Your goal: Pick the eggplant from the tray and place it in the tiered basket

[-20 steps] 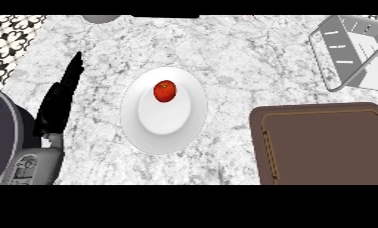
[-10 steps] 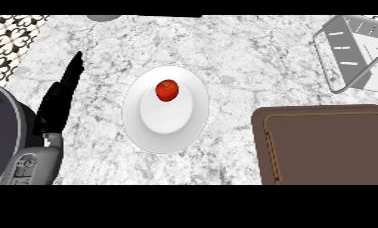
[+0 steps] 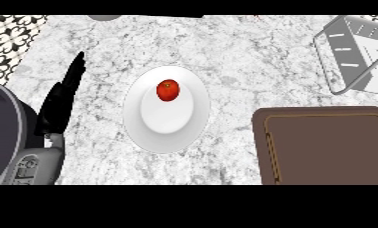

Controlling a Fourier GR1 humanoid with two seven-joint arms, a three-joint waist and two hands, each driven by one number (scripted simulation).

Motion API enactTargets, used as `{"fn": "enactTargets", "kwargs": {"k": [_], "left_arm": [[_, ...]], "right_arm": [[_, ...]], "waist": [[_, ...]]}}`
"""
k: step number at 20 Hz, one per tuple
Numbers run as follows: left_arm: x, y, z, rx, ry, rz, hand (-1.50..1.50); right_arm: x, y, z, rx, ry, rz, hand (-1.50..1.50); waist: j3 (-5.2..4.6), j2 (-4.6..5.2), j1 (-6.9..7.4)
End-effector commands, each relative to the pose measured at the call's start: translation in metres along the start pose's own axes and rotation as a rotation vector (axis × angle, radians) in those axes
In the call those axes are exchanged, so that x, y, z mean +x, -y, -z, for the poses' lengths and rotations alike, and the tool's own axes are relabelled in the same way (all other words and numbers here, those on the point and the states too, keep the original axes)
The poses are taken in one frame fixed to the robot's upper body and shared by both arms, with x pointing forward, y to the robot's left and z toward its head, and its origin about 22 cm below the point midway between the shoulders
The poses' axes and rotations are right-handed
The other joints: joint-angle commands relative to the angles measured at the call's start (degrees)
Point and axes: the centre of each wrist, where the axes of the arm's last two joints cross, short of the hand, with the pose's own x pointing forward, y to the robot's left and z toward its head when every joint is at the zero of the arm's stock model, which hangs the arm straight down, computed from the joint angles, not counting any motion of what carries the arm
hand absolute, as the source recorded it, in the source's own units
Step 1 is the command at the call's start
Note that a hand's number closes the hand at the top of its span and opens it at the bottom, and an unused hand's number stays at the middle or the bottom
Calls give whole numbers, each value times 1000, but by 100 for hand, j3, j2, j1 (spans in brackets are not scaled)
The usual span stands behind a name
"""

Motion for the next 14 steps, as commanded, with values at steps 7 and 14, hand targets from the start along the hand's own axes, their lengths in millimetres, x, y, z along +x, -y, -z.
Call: {"fn": "enactTargets", "kwargs": {"k": [7, 14], "left_arm": [[0, 4, -2, -3, 2, -5, 0], [5, 2, -5, 12, -7, -11, 0]], "right_arm": [[-30, -20, -16, 76, -120, 228, -150], [-43, -19, -24, -81, -124, 412, -150]], "waist": [[65, 67, 25], [65, 22, -5]]}}
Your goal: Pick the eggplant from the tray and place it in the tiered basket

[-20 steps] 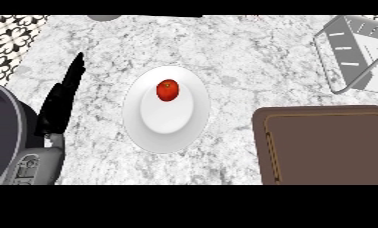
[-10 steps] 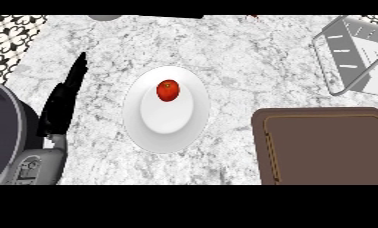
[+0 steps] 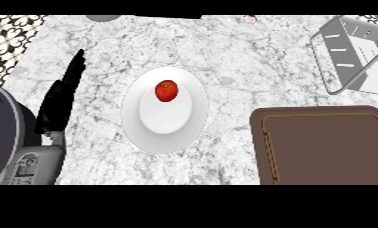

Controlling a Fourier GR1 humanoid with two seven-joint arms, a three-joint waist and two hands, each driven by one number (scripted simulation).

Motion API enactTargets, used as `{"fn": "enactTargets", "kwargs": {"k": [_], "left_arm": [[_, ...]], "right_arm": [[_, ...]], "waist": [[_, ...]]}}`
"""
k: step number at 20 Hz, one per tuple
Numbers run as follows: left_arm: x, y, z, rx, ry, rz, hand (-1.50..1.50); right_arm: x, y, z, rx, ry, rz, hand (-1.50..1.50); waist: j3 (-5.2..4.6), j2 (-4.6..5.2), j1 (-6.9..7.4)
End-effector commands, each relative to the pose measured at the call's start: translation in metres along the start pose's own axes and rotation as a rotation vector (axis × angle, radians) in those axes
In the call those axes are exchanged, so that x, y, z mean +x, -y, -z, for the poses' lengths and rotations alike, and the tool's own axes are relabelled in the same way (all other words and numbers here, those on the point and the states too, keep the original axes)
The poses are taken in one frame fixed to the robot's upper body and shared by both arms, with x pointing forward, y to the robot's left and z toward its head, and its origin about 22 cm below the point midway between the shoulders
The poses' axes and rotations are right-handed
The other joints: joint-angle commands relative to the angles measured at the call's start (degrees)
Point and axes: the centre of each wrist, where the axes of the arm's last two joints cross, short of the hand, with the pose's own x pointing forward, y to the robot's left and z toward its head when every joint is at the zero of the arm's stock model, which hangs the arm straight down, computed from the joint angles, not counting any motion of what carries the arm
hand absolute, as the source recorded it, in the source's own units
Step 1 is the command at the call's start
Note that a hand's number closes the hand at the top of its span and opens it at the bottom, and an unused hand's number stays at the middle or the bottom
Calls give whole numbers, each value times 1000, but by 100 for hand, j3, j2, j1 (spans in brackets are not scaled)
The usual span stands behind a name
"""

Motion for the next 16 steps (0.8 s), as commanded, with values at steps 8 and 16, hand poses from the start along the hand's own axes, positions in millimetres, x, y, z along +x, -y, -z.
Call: {"fn": "enactTargets", "kwargs": {"k": [8, 16], "left_arm": [[-8, -5, 2, 5, -3, -1, 0], [0, 3, 3, 21, -21, -12, 0]], "right_arm": [[-7, 69, -19, -123, -141, 144, -150], [-67, 111, -78, -46, -262, 252, -150]], "waist": [[116, 84, -20], [145, 72, -210]]}}
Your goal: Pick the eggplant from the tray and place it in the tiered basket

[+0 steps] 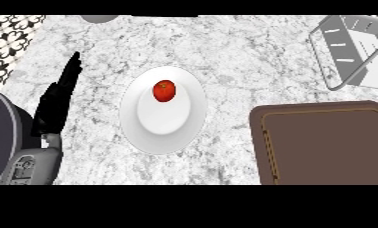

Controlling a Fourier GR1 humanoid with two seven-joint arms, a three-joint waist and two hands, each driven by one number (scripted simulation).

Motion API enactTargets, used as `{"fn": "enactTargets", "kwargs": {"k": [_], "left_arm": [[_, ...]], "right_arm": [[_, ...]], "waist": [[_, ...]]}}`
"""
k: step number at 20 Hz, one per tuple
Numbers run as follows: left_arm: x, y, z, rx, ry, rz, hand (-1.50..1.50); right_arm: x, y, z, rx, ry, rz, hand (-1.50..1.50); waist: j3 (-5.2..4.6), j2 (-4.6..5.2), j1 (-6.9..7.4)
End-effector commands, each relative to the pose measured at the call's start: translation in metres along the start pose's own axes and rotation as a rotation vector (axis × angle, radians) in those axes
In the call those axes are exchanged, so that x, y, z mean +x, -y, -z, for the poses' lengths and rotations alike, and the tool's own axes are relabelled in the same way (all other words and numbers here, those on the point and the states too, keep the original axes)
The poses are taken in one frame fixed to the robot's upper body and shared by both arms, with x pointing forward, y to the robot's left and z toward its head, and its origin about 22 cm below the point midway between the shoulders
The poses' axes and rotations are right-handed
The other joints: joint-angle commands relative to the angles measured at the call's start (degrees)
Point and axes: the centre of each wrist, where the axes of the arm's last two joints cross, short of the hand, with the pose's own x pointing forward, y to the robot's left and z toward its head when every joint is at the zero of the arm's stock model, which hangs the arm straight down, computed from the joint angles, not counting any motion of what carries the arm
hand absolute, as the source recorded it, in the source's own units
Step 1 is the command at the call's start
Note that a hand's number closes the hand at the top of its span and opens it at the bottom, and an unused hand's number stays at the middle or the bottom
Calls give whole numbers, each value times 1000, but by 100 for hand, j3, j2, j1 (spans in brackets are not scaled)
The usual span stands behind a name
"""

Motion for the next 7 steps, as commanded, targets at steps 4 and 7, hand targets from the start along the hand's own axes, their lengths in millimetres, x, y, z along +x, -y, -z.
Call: {"fn": "enactTargets", "kwargs": {"k": [4, 7], "left_arm": [[-4, -7, -3, 9, -12, -22, 0], [-11, -8, -11, 25, -15, 11, 0]], "right_arm": [[-33, 48, -36, 20, -13, 81, -150], [-54, 46, -45, 2, 26, 131, -150]], "waist": [[24, -10, -100], [37, -9, -118]]}}
